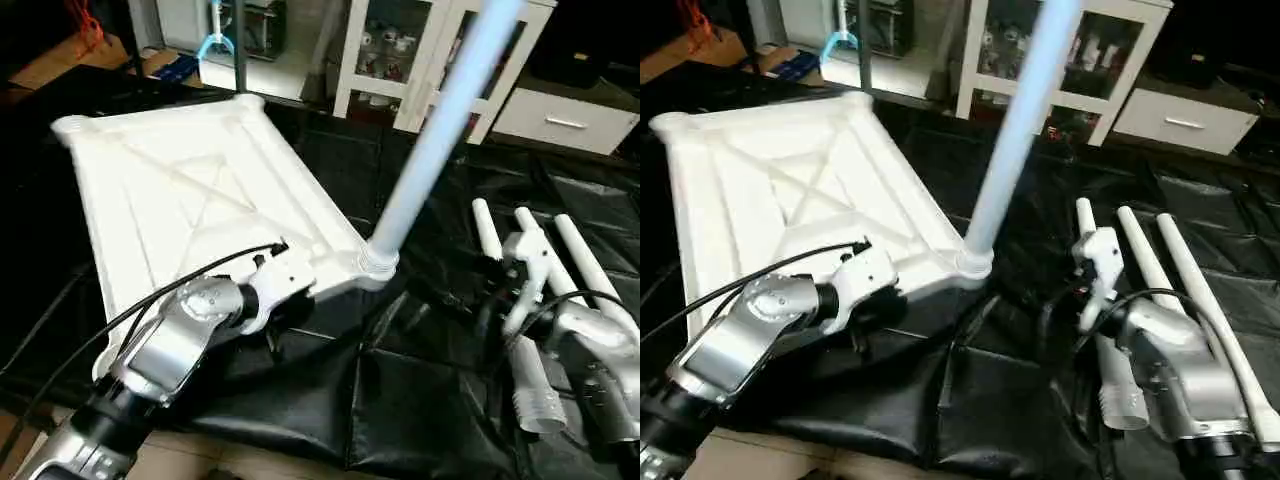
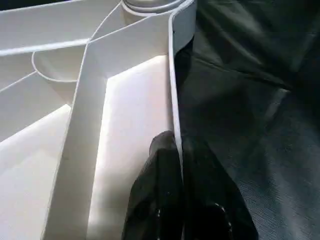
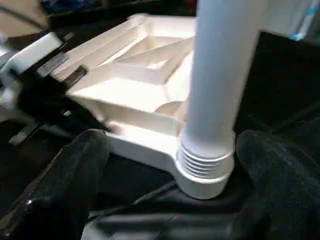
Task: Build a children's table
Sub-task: Insert table leg to table base, then rotate leg to tighten
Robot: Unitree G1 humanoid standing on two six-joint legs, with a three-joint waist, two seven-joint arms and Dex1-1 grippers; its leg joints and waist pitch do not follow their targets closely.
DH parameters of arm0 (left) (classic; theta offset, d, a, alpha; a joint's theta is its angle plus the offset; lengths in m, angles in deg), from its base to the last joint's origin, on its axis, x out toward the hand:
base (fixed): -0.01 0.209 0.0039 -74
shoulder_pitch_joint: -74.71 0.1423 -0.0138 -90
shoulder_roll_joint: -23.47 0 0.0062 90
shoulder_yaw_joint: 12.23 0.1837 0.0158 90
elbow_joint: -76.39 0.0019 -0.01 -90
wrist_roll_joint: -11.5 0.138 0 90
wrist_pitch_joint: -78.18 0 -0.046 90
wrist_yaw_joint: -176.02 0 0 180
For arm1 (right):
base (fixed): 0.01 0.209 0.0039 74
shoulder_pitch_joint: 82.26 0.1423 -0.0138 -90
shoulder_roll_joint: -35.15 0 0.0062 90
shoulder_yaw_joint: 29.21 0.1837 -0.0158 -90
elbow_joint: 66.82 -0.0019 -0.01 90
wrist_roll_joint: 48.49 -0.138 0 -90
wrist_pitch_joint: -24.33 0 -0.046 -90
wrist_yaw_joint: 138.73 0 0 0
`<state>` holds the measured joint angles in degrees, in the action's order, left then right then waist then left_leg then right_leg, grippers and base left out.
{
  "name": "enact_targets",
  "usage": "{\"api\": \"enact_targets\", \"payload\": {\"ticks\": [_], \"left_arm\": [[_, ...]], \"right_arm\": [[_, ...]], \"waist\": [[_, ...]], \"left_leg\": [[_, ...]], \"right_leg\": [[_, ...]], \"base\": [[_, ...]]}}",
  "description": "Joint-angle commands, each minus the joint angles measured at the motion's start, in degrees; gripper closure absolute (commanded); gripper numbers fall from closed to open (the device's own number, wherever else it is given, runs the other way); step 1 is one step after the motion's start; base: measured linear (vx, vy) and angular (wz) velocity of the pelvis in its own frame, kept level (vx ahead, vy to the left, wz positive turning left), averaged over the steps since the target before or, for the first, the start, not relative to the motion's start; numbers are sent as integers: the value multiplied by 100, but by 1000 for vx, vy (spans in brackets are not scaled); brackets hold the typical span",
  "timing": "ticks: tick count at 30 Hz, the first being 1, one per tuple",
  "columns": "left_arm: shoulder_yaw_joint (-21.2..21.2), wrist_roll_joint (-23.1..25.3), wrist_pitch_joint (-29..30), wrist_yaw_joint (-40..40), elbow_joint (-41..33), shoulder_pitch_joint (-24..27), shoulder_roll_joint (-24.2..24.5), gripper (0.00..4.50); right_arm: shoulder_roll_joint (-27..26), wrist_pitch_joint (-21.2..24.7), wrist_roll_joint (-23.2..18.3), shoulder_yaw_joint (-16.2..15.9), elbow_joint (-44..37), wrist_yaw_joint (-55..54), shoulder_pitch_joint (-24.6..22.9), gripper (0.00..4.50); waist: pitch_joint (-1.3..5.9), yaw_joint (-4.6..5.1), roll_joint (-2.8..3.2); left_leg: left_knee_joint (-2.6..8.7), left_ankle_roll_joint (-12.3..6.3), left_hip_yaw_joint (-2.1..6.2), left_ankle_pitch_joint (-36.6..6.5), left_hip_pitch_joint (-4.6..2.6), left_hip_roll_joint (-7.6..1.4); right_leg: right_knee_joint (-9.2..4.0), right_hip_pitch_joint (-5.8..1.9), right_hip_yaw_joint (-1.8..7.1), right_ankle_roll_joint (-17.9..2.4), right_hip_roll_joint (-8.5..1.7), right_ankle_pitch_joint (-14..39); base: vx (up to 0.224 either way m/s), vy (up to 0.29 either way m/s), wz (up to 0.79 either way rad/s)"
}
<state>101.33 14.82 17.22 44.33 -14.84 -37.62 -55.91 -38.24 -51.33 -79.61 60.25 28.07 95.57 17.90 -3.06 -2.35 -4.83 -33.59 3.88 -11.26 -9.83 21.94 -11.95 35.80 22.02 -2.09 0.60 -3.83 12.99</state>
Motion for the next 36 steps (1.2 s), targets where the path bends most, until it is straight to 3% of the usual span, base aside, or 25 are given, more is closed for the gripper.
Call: {"api": "enact_targets", "payload": {"ticks": [1, 5, 11, 17, 23, 24, 36], "left_arm": [[265, -361, -311, 318, -179, 163, -83, 450], [400, -514, -719, 851, -385, 294, 155, 450], [407, -625, -801, 1169, -489, 399, 292, 450], [348, -504, -939, 1200, -351, 357, 345, 450], [327, -496, -998, 1215, -337, 361, 366, 450], [316, -481, -1024, 1234, -318, 364, 364, 450], [321, -468, -1073, 1255, -249, 336, 351, 450]], "right_arm": [[129, 32, 4, 29, 71, 136, 114, 2], [276, 57, 65, -91, 180, 418, 309, 2], [437, 124, 146, -209, 266, 866, 369, 2], [590, 51, 243, -283, 427, 1274, 393, 2], [723, -4, 261, -269, 493, 1473, 411, 62], [742, -23, 269, -264, 534, 1530, 423, 72], [549, -171, 476, -412, 705, 1717, 456, 162]], "waist": [[284, -6, -34], [293, -23, -47], [304, -83, -66], [308, -67, -73], [334, -74, -84], [353, -79, -63], [348, -75, -76]], "left_leg": [[339, -333, 63, -817, -123, -185], [327, -374, 51, -742, -135, -186], [317, -393, 39, -691, -128, -190], [311, -249, 44, -947, -134, -188], [282, -390, 42, -659, -119, -181], [277, -396, 46, -649, -125, -183], [268, -341, 47, -804, -121, -182]], "right_leg": [[-414, -178, 220, -1194, -331, 410], [-409, -165, 221, -1179, -336, 430], [-384, -171, 212, -1174, -344, 407], [-416, -152, 215, -1078, -360, 839], [-360, -180, 209, -1169, -349, 381], [-354, -186, 206, -1185, -352, 355], [-362, -174, 203, -1216, -350, 568]], "base": [[0, 0, 0], [0, 0, 0], [0, 0, 0], [0, 0, 0], [0, 0, 0], [0, 0, 0], [0, 0, 0]]}}
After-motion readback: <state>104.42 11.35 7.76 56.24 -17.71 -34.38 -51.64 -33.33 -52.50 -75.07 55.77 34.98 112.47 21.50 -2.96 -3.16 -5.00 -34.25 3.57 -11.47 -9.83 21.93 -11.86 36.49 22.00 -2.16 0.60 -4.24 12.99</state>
